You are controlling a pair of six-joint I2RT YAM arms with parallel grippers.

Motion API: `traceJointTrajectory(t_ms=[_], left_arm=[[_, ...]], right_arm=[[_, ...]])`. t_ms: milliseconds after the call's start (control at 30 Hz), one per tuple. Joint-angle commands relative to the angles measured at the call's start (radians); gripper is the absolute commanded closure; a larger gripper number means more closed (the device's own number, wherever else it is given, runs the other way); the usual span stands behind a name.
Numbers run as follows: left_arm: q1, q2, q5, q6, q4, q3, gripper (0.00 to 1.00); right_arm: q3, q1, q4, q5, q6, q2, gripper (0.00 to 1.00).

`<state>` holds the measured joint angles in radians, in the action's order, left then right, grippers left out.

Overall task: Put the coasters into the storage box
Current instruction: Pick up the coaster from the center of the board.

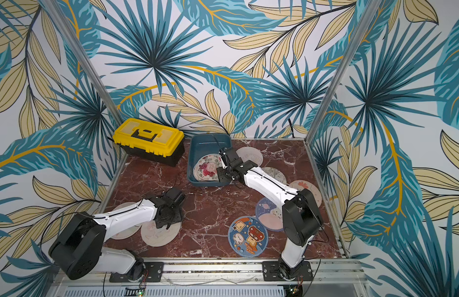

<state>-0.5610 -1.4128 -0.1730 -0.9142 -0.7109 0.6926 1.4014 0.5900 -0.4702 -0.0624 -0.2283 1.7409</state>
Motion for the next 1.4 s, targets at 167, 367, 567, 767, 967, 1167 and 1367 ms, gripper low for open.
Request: traceJointTrajectory(t_ms=[167,367,567,767,967,1167,1367], left_arm=[[-0.011,-0.037,-0.029,0.007,-0.021,-0.013,0.55],[-0.019,-0.048,-0.042,0.018,-0.02,0.001,0.81],[-0.02,-0.02,-0.056,0.072,-0.018,0.066,1.0],[-0.02,-0.016,-0.056,0.14,-0.012,0.19,1.0],[-0.02,-0.017,-0.07,0.194,-0.009,0.292,1.0],[-0.009,-0.05,-0.075,0.23,0.034,0.395,1.0],[-0.004,-0.098,-0.012,0.269,0.087,0.512,1.0]], right_arm=[[-0.023,0.001,0.007,0.007,-0.009,-0.02,0.47],[-0.024,0.001,0.008,0.018,-0.011,-0.017,0.47],[-0.045,0.001,0.03,0.061,0.0,-0.025,0.46],[-0.079,0.002,0.063,0.132,0.014,-0.05,0.46],[-0.136,0.01,0.133,0.239,0.046,-0.09,0.46],[-0.209,0.029,0.224,0.328,0.053,-0.131,0.46],[-0.21,0.056,0.222,0.313,0.043,-0.13,0.46]])
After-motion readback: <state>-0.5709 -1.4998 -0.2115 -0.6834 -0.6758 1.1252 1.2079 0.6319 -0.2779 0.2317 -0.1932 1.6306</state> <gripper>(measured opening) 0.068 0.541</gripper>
